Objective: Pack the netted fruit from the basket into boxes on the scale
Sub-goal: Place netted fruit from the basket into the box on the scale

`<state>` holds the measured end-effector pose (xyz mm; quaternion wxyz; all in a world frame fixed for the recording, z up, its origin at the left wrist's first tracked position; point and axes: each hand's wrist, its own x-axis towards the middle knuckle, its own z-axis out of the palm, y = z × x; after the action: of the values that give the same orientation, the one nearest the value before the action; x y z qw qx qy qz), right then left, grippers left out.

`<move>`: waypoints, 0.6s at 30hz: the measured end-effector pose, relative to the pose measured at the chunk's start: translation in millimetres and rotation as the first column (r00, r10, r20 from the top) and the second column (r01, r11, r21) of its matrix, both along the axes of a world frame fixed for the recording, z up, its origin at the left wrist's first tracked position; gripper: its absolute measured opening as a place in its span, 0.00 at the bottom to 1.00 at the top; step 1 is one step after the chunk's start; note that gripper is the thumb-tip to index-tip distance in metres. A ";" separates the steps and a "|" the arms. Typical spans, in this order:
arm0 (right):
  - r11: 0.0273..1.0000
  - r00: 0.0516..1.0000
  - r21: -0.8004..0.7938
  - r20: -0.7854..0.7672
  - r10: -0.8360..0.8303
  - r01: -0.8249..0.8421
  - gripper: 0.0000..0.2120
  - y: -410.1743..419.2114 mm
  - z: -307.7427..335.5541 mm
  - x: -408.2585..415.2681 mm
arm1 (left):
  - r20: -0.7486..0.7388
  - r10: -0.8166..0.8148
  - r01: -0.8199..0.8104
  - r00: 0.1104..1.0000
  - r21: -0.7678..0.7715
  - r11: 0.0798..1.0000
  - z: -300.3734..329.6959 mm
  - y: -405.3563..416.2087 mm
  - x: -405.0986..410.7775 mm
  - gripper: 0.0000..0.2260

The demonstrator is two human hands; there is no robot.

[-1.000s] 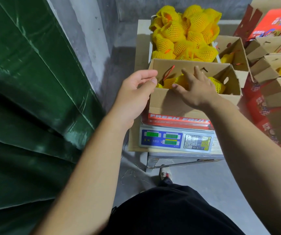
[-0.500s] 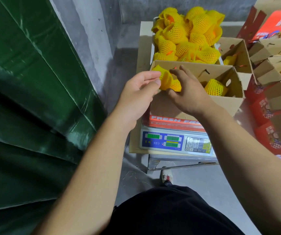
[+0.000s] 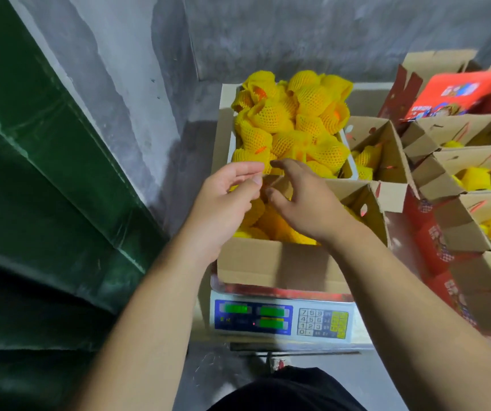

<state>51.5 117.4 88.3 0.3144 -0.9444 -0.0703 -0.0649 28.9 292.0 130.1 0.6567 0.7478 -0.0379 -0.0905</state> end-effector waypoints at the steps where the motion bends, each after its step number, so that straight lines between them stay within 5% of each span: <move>1: 1.000 1.000 0.002 -0.002 -0.004 0.004 0.25 -9.4 0.8 11.8 | 0.012 0.003 -0.003 1.000 0.000 1.000 2.5 -5.9 12.9 0.10; 11: 0.938 0.912 -0.305 -0.314 -0.263 0.165 0.36 -120.4 -21.8 153.4 | 0.135 -0.092 0.039 0.987 0.353 0.935 -32.7 -85.4 184.1 0.10; 14: 0.924 0.875 -0.355 -0.391 -0.287 0.144 0.40 -138.1 -52.1 164.9 | 0.198 -0.065 -0.053 0.978 0.537 0.842 -48.5 -101.0 224.4 0.20; 18: 0.928 0.895 -0.230 -0.272 -0.352 0.295 0.40 -139.6 -84.0 162.4 | 0.221 -0.105 -0.092 0.969 0.726 0.682 -52.7 -114.5 270.0 0.33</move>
<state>213.9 -22.2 4.3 0.2182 -0.9661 0.1326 0.0388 299.0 177.4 77.4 0.2934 0.9524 -0.0821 -0.0074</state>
